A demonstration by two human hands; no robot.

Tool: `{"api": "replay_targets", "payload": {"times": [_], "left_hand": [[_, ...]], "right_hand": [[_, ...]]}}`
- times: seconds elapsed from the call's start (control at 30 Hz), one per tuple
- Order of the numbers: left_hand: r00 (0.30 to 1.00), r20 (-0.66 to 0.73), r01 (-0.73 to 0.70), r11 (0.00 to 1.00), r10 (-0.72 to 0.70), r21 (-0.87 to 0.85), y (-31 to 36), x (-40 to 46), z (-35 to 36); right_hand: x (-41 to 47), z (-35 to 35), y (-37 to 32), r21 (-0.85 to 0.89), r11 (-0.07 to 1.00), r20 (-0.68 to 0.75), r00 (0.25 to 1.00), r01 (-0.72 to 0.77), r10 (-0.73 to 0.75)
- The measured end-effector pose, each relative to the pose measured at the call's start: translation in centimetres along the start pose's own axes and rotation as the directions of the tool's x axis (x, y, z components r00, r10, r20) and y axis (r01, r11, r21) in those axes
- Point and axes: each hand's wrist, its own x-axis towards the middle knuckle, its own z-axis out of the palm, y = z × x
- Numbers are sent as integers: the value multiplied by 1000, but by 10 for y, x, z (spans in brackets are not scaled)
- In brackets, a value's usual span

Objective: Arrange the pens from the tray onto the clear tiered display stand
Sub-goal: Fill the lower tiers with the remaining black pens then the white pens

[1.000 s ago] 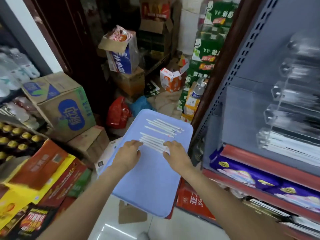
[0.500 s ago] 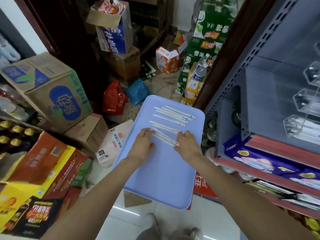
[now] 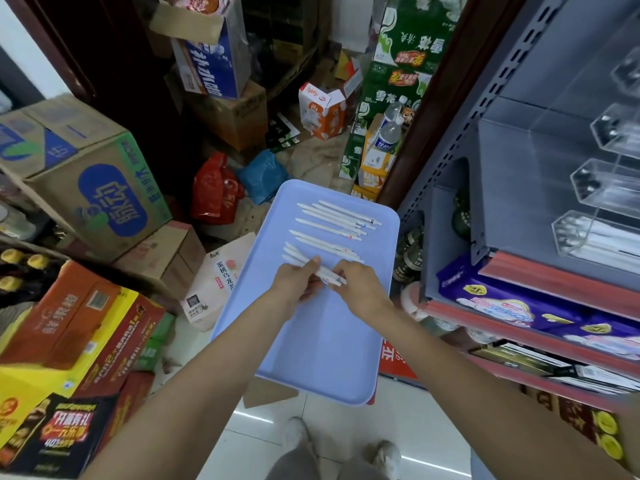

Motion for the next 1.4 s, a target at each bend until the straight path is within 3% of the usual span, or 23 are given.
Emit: {"api": "replay_targets", "payload": {"times": [0.13,0.27,0.37,0.53,0.63,0.77,1.03,1.27,1.4], "left_hand": [[997,58,-47,998,50,-45,10,-12,10],[961,28,-276,960,275,52,31,-36,34],[884,39,-460,851,466,253,49,-61,64],[761,306,-646,625,573,438,68,-103,137],[671,437,-741,546,599,391,73,-136,195],[553,458,-824,374,696,426,72,-170,273],[590,424,-804,450,687,389,54,-197,389],[607,419,-757,331,676,563,57,-190,422],[611,385,-681,211,692,701,51,-184,434]], "right_hand": [[-16,-19,-6,117,991,-25,998,59,-57],[-41,-53,5,257,962,-14,996,92,-91],[-59,-91,22,338,934,-66,993,114,-98],[-92,-161,68,578,783,-366,930,229,-1],[-122,-205,109,680,664,-487,869,311,91],[-167,-256,176,741,529,-534,841,413,90],[-225,-322,299,806,398,-535,828,438,171],[-231,-342,350,797,419,-554,803,435,219],[-226,-344,358,810,400,-539,814,429,219]]}}
